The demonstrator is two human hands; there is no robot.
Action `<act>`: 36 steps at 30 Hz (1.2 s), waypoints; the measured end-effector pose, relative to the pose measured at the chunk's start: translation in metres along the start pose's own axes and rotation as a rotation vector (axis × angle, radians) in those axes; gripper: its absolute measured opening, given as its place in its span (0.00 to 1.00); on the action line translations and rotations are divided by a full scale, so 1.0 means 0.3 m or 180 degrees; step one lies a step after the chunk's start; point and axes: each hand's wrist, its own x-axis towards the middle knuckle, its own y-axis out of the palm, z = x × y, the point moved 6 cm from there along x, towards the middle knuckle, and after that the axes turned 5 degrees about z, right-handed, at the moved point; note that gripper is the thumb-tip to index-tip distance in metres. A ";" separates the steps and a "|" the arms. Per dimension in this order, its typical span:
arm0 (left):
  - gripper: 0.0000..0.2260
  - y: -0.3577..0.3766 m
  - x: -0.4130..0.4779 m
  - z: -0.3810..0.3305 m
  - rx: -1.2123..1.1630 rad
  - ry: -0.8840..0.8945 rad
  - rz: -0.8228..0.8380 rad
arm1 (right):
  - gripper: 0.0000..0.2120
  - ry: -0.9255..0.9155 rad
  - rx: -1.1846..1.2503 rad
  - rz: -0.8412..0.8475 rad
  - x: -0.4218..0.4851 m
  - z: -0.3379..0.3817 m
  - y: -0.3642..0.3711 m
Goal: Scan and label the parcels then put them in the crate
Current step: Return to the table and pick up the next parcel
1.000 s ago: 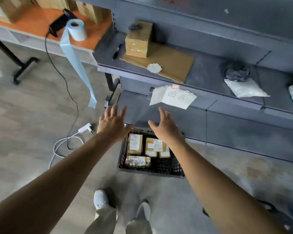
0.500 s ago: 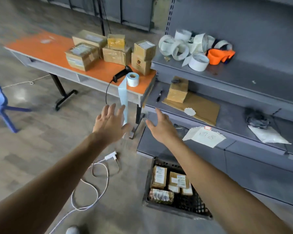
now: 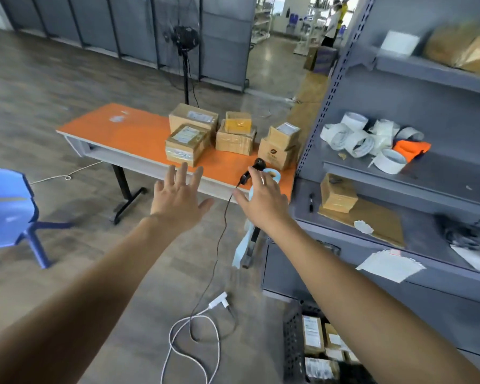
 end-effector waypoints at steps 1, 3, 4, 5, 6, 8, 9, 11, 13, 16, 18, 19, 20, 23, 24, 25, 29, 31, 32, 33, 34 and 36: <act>0.35 -0.008 0.020 0.046 -0.0007 -0.0024 -0.0010 | 0.33 -0.0030 -0.0004 0.0001 0.030 0.041 0.014; 0.35 -0.017 0.061 0.126 0.0009 -0.0055 -0.0014 | 0.33 -0.0114 0.0010 0.0015 0.098 0.118 0.047; 0.35 -0.019 0.084 0.163 0.0032 -0.0072 0.0002 | 0.34 -0.0161 0.0031 0.0031 0.135 0.156 0.065; 0.35 -0.018 0.109 0.198 0.0061 -0.0086 0.0035 | 0.34 -0.0214 0.0052 0.0052 0.174 0.191 0.084; 0.35 -0.014 0.136 0.231 0.0096 -0.0093 0.0080 | 0.34 -0.0267 0.0073 0.0071 0.217 0.225 0.106; 0.35 0.006 0.204 0.294 0.0172 -0.0079 0.0155 | 0.34 -0.0333 0.0119 0.0060 0.312 0.281 0.151; 0.35 0.019 0.248 0.327 0.0196 -0.0065 0.0176 | 0.34 -0.0334 0.0149 0.0037 0.365 0.303 0.175; 0.35 0.049 0.353 0.395 0.0213 -0.0047 0.0208 | 0.33 -0.0302 0.0201 0.0010 0.479 0.335 0.229; 0.35 0.084 0.477 0.459 0.0246 -0.0017 0.0257 | 0.33 -0.0236 0.0278 0.0022 0.601 0.354 0.289; 0.35 0.134 0.695 0.536 0.0275 0.0085 0.0364 | 0.33 -0.0035 0.0436 0.0099 0.798 0.361 0.381; 0.35 0.165 0.834 0.575 0.0224 0.0156 0.0479 | 0.33 0.0114 0.0503 0.0186 0.920 0.364 0.431; 0.35 0.176 0.896 0.588 0.0200 0.0211 0.0511 | 0.33 0.0166 0.0509 0.0232 0.974 0.367 0.451; 0.35 0.185 0.954 0.602 0.0172 0.0268 0.0515 | 0.33 0.0205 0.0489 0.0280 1.025 0.370 0.470; 0.35 0.203 1.105 0.632 0.0076 0.0407 0.0529 | 0.33 0.0340 0.0425 0.0371 1.157 0.366 0.500; 0.35 0.210 1.149 0.639 0.0047 0.0437 0.0555 | 0.33 0.0388 0.0420 0.0383 1.190 0.358 0.507; 0.36 0.219 1.190 0.645 0.0017 0.0463 0.0579 | 0.33 0.0430 0.0419 0.0385 1.221 0.349 0.513; 0.36 0.248 1.354 0.646 -0.0037 0.0650 0.0563 | 0.33 0.0709 0.0491 0.0385 1.339 0.293 0.535; 0.36 0.272 1.433 0.651 -0.0118 0.0732 0.0589 | 0.34 0.0844 0.0604 0.0421 1.391 0.276 0.555; 0.36 0.285 1.470 0.655 -0.0178 0.0765 0.0631 | 0.34 0.0914 0.0673 0.0457 1.415 0.270 0.571; 0.36 0.301 1.510 0.661 -0.0220 0.0802 0.0678 | 0.34 0.0984 0.0737 0.0497 1.439 0.269 0.587; 0.35 0.319 1.548 0.667 -0.0251 0.0838 0.0726 | 0.34 0.1057 0.0785 0.0537 1.462 0.270 0.605; 0.35 0.367 1.629 0.682 -0.0392 0.0837 0.0882 | 0.35 0.1209 0.0840 0.0595 1.506 0.277 0.641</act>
